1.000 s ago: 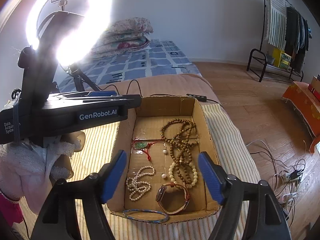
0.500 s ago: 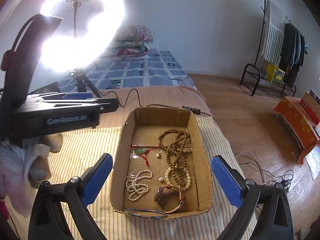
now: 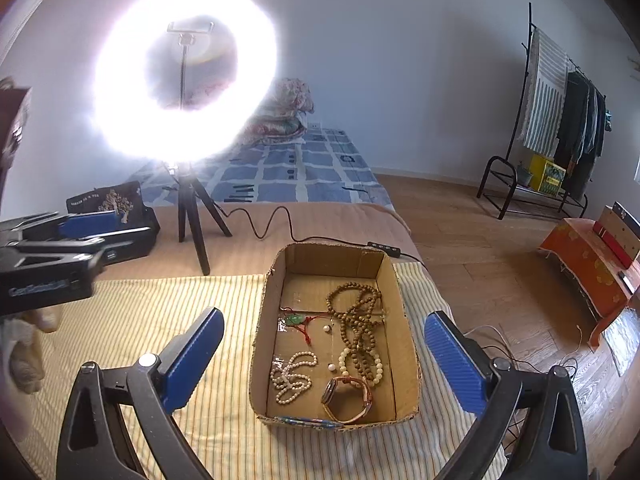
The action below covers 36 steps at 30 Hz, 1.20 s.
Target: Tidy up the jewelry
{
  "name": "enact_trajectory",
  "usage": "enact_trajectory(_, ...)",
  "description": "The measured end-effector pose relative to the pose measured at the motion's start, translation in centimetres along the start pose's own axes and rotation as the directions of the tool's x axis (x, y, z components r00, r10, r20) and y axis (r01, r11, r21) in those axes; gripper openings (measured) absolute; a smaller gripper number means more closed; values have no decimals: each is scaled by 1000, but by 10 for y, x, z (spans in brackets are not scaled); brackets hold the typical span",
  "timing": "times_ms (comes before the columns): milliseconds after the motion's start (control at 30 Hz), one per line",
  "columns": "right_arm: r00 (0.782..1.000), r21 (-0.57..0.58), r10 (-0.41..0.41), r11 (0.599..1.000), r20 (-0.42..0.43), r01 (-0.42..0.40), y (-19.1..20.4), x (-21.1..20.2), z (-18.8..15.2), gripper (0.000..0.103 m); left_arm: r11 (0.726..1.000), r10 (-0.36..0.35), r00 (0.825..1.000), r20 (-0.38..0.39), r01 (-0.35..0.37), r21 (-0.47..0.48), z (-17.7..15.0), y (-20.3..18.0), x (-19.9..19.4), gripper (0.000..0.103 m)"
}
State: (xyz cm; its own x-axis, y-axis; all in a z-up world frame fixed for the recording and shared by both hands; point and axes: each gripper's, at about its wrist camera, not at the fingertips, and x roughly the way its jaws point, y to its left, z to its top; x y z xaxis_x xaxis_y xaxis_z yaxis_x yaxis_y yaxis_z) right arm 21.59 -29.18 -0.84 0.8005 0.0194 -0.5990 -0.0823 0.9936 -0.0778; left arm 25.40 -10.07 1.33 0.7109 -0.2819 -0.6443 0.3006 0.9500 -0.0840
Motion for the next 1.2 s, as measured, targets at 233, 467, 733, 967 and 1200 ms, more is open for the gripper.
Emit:
enact_trajectory(233,999,15,-3,1000,32,3,3,-24,-4,103,999,44,998,41,-44,8,-27,12,-52,77)
enact_trajectory(467,998,-11,-29,1000,49,29,8,-38,-11,103,999,48,996,76,-49,7,-49,9,-89,77)
enact_trajectory(733,996,-2,-61,998,60,62,7,-43,-18,103,996,67,993,98,-72,49,-64,5,-102,84)
enact_trajectory(967,996,-6,-78,997,54,78,7,-42,-23,103,995,93,989,113,-97,30,-69,10,-108,103)
enact_trajectory(1200,996,-6,-78,997,40,78,8,-35,-27,103,988,148,985,92,-152,36,-73,8,-106,103)
